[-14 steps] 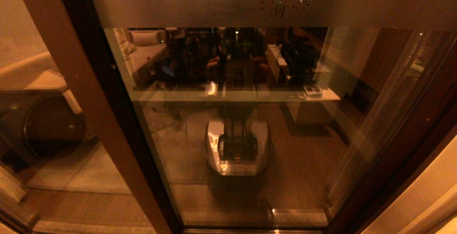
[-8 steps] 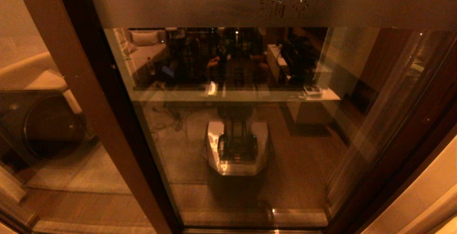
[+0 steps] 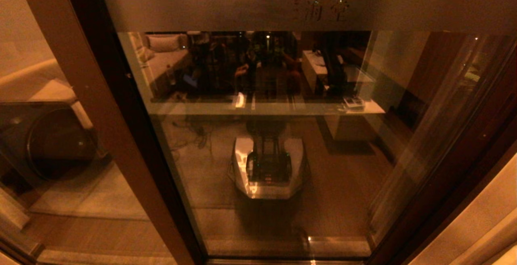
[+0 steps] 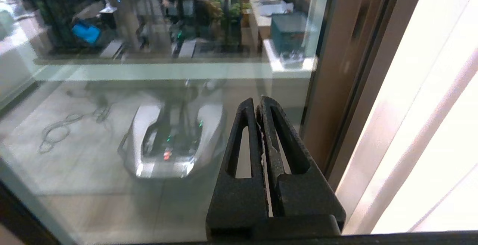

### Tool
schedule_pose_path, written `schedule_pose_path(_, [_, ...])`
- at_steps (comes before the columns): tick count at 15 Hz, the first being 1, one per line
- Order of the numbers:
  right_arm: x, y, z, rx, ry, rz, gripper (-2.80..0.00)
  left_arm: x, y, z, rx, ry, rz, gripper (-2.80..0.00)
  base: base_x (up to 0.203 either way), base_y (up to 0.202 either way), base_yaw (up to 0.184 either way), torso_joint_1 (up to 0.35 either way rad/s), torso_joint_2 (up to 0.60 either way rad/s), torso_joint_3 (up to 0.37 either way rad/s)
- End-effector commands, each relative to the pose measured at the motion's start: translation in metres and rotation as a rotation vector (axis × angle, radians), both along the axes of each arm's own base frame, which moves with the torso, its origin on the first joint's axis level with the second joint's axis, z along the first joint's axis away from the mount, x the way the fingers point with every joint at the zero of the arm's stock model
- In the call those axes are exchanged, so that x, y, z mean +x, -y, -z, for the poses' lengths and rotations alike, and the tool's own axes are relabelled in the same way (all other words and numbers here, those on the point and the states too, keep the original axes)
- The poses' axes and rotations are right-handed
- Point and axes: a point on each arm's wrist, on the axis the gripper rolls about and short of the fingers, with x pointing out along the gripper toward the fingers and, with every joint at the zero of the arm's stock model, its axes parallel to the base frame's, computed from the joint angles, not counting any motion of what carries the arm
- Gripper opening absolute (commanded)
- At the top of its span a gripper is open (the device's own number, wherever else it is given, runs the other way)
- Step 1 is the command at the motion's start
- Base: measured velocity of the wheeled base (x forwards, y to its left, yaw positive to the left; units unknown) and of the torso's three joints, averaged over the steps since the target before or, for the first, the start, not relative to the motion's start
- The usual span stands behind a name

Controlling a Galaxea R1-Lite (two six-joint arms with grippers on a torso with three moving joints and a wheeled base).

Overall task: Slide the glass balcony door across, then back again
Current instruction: Open the slid door

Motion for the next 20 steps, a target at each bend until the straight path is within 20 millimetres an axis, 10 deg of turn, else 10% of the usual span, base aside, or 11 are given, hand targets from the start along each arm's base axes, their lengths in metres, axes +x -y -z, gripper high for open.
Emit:
schedule_pose_path(1, [0.032, 0.0, -0.051, -0.007, -0.069, 0.007, -2.8, 0.0, 0.0, 0.0, 0.0, -0.001, -0.001, -2.8, 0.0, 0.0, 0.0, 0.0, 0.0, 0.0])
schedule_pose_path(6, [0.096, 0.005, -0.156, -0.045, -0.223, 0.079, -2.8, 0.0, 0.0, 0.0, 0.0, -0.001, -0.001, -2.8, 0.0, 0.0, 0.0, 0.0, 0.0, 0.0])
schedule_pose_path(12, [0.141, 0.051, -0.125, 0.013, -0.675, 0.382, -2.8, 0.0, 0.0, 0.0, 0.0, 0.0, -0.001, -2.8, 0.0, 0.0, 0.0, 0.0, 0.0, 0.0])
schedule_pose_path(20, [0.162, 0.149, -0.105, 0.182, -0.611, 0.218, -2.8, 0.0, 0.0, 0.0, -0.001, -0.001, 0.001, -2.8, 0.0, 0.0, 0.0, 0.0, 0.0, 0.0])
